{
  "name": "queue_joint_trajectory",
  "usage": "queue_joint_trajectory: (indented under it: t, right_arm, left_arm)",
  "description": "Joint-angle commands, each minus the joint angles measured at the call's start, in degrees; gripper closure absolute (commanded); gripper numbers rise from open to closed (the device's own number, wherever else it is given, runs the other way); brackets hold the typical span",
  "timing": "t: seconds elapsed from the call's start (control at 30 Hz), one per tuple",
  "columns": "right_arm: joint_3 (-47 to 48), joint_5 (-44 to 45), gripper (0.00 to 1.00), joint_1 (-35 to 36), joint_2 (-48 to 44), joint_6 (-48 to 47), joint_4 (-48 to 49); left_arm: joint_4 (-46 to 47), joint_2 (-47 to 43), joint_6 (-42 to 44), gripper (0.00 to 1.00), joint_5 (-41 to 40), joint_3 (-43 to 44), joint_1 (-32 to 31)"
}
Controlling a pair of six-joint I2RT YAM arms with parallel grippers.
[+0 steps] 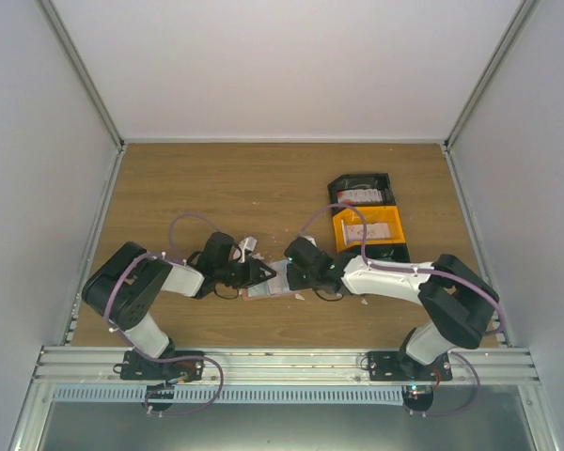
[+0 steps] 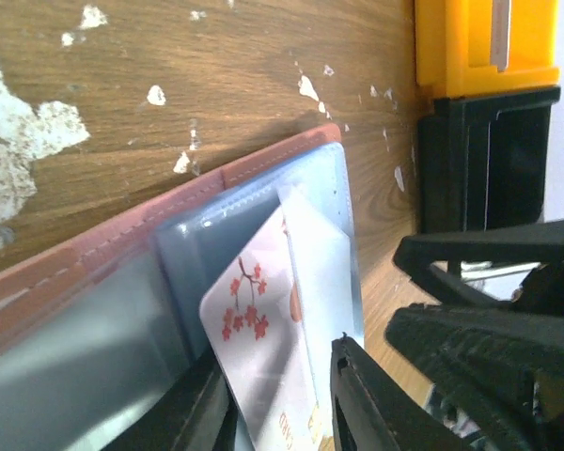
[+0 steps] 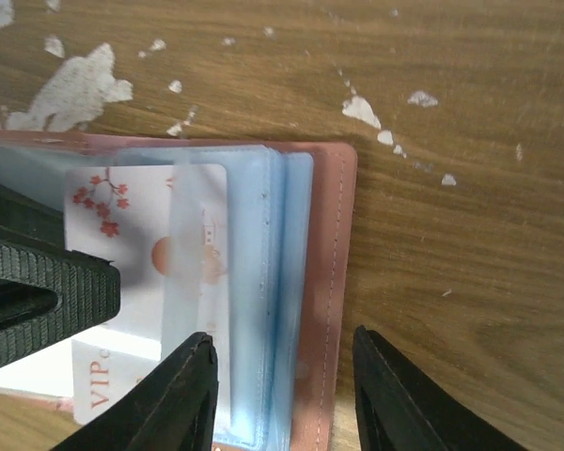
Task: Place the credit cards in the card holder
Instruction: Insert the credit card into the card holder.
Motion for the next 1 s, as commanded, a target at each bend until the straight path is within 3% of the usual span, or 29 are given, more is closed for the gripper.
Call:
queue_joint_trajectory:
  t: [0.0, 0.13, 0.3, 0.63, 0.97]
  right_arm:
    - [0.13, 2.62, 0.58, 0.05, -2.83, 0.74, -1.06]
    - [-0.41, 2.78, 0.55, -0.12, -4.07, 1.11, -1.14]
    - [-1.57, 2.66, 0.53, -0.08, -5.84, 1.45, -0.95]
    - [-1.87, -2.89, 0.71, -0.23, -3.99, 0.11, 3.90]
    - [-1.96, -5.91, 0.72, -1.43, 0.82, -0.86, 7.03]
  left_arm:
    - [-8.30, -4.50, 3.66, 0.64, -4.42, -0.80, -0.65]
    - [-14.43, -7.94, 7.15, 0.51, -6.80, 0.10, -0.80]
    - [-18.12, -11.32, 8.60, 0.47, -8.80, -0.35, -0.83]
    - [-16.52, -7.24, 8.92, 0.80, -7.68, 0.97, -1.54]
    - [-15.73, -1.41, 11.13, 0.91, -7.85, 3.43, -3.51]
